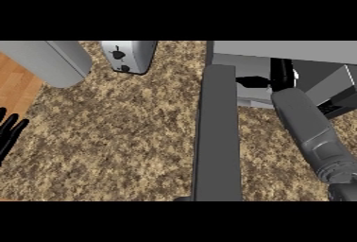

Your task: Pick up the milk, place it into the microwave and close the microwave

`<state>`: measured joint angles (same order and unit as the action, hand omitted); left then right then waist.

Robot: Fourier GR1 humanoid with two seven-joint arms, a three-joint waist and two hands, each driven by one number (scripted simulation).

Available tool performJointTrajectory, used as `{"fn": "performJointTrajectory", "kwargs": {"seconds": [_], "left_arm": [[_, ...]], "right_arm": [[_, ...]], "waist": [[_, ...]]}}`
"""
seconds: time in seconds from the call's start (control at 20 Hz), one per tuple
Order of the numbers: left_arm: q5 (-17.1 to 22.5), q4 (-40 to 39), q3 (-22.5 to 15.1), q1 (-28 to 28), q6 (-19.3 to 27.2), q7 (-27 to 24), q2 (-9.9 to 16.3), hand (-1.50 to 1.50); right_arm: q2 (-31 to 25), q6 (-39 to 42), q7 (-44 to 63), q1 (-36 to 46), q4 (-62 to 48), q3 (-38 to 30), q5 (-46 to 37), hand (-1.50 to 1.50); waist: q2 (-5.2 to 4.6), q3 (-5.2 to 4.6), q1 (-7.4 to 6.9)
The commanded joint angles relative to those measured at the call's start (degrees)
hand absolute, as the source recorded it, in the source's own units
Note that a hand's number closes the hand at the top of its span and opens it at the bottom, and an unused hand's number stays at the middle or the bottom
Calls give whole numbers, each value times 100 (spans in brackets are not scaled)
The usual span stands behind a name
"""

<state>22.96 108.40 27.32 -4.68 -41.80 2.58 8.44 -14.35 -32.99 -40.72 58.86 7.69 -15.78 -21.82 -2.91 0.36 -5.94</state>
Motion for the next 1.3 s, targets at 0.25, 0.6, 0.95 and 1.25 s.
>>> {"fn": "performJointTrajectory", "kwargs": {"seconds": [0.25, 0.6, 0.95, 1.25], "left_arm": [[-338, 57, -399, -32, -145, -160, -282, -150], [-285, 213, -861, -108, -205, 63, -469, 150], [-409, 326, -1421, -158, 11, 467, -728, 150], [-849, 324, -2274, -88, 507, 482, -841, 150]], "right_arm": [[301, 1336, -615, -259, 53, -602, 701, -150], [194, 2501, -1000, -869, -7, -907, 1096, -150], [752, 3103, -1324, -1493, 246, -782, 1225, -150], [1031, 3134, -1682, -2495, 938, -481, 1239, -150]], "waist": [[144, -17, 258], [198, -19, 375], [291, -34, 565], [324, -39, 655]]}}
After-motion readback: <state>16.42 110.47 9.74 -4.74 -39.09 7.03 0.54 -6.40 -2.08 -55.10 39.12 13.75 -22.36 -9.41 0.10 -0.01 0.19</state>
